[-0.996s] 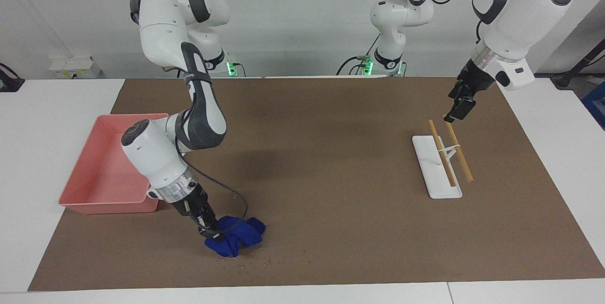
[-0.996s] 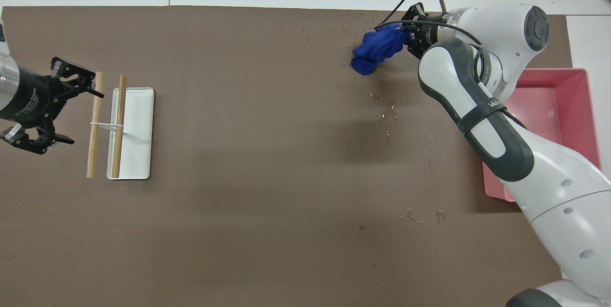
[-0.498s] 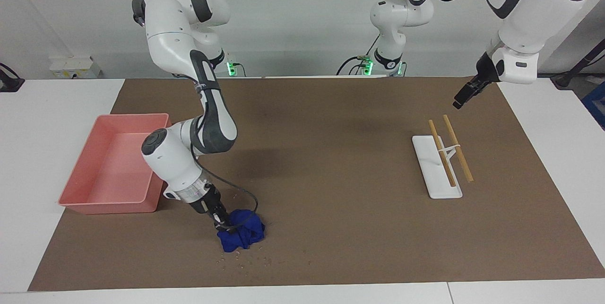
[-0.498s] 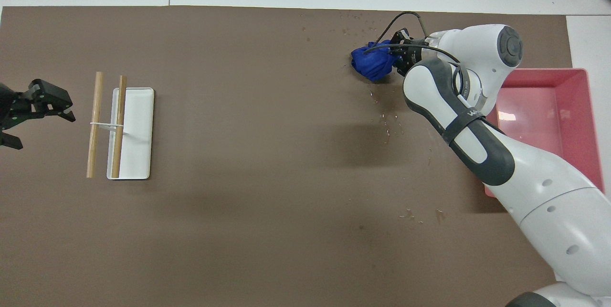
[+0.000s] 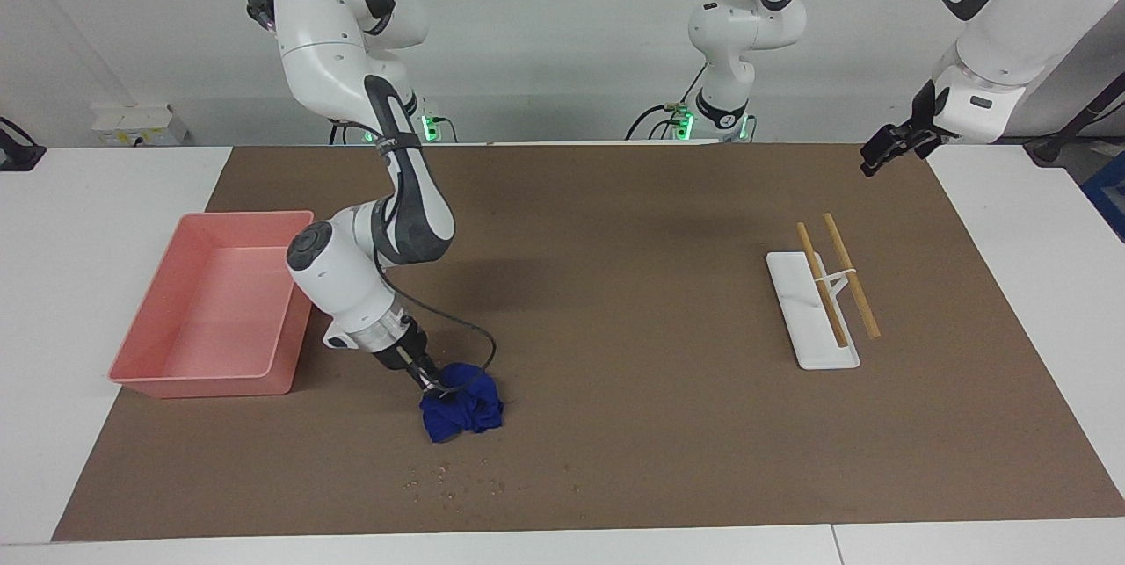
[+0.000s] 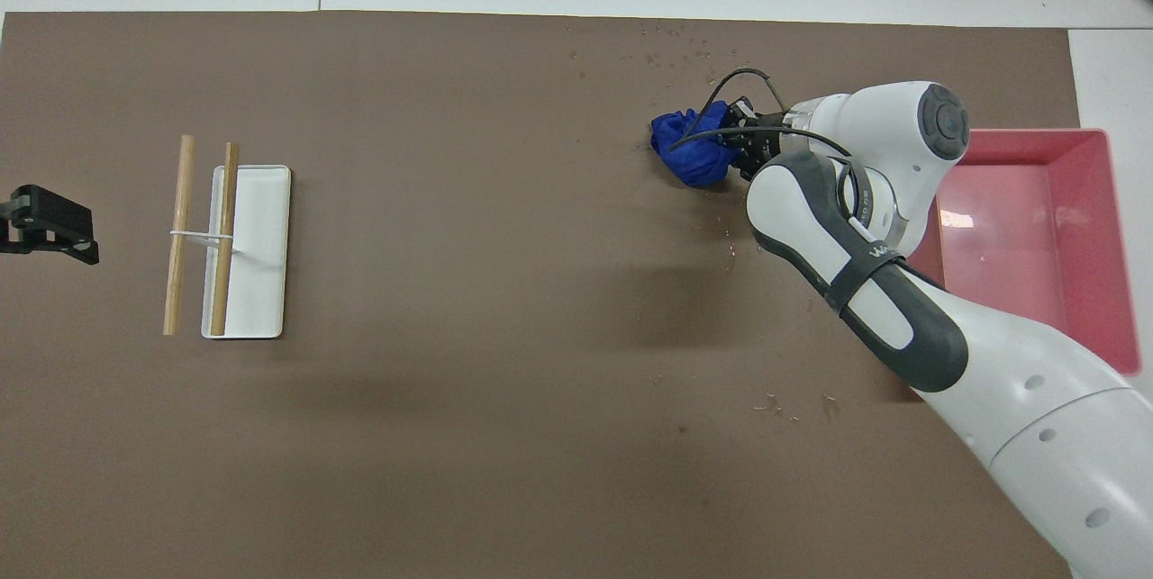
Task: Wipe water with towel using both arms
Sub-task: 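Move the blue cloth with the right gripper toward the pink bin, then lower the cloth into the pink bin and open the right gripper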
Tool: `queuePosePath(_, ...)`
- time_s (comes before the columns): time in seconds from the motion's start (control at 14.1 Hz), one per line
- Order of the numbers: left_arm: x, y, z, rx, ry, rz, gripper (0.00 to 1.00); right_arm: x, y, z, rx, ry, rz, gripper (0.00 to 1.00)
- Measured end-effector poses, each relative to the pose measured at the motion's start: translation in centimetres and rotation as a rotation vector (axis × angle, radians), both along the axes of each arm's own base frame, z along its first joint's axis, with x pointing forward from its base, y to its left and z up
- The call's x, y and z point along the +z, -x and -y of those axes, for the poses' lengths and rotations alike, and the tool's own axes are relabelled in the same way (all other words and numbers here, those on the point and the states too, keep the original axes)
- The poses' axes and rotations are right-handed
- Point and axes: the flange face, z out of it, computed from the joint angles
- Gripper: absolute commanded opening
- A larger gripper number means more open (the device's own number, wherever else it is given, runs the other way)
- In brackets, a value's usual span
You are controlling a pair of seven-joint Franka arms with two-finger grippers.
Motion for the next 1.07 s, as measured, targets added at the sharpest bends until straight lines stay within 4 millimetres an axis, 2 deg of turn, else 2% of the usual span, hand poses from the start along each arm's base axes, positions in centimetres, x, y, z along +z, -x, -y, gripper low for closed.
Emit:
queuePosePath(0.36, 0.0, 0.1, -0.1, -0.009, 0.002, -0.002, 1.00, 0.3, 6.2, 0.9, 0.064, 0.042, -0.050, 0.00)
queuePosePath(0.57, 0.3, -0.3, -0.2, -0.053, 0.008, 0.027, 1.00, 0.4, 9.1, 2.9, 0.084, 0.063, -0.068, 0.00)
queuePosePath(0.85, 0.4, -0.4, -0.4, -0.124, 0.018, 0.040, 1.00, 0.4, 10.5, 6.9, 0.113, 0.070, -0.080, 0.00)
queuePosePath(1.07, 0.5, -0.4, -0.1, -0.140, 0.019, 0.040, 1.00, 1.7, 10.9, 7.8, 0.124, 0.058, -0.111, 0.00)
